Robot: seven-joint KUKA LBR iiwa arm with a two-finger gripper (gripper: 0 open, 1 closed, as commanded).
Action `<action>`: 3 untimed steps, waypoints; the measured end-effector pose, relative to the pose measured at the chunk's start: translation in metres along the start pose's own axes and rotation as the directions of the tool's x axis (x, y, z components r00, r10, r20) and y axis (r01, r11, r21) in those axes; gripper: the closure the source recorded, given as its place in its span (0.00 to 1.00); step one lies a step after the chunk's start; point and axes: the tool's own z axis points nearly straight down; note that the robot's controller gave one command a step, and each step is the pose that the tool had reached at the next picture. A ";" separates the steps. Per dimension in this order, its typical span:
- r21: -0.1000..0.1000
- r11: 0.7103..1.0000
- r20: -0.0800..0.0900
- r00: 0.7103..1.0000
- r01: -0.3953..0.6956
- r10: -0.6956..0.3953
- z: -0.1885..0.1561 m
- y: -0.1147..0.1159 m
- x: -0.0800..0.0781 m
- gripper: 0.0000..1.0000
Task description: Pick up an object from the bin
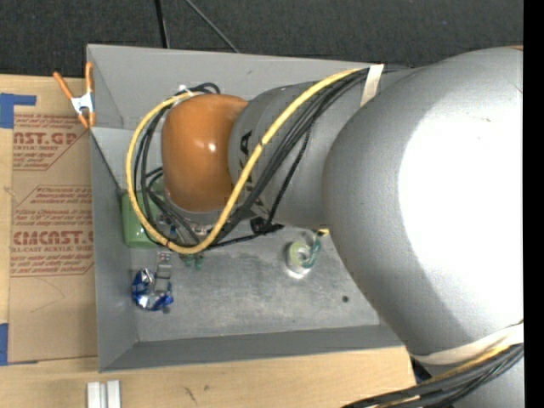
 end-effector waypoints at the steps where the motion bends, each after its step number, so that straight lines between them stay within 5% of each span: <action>1: -0.001 0.922 0.012 0.922 0.386 -0.386 0.066 -0.005 0.057 0.00; 2: 0.000 0.922 0.000 0.922 0.387 -0.387 0.067 -0.006 0.060 1.00; 3: 0.001 0.932 0.011 0.932 0.362 -0.362 -0.055 -0.023 0.015 1.00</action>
Offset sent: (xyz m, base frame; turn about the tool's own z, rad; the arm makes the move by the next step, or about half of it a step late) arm -0.0604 0.0007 -0.0680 -0.3975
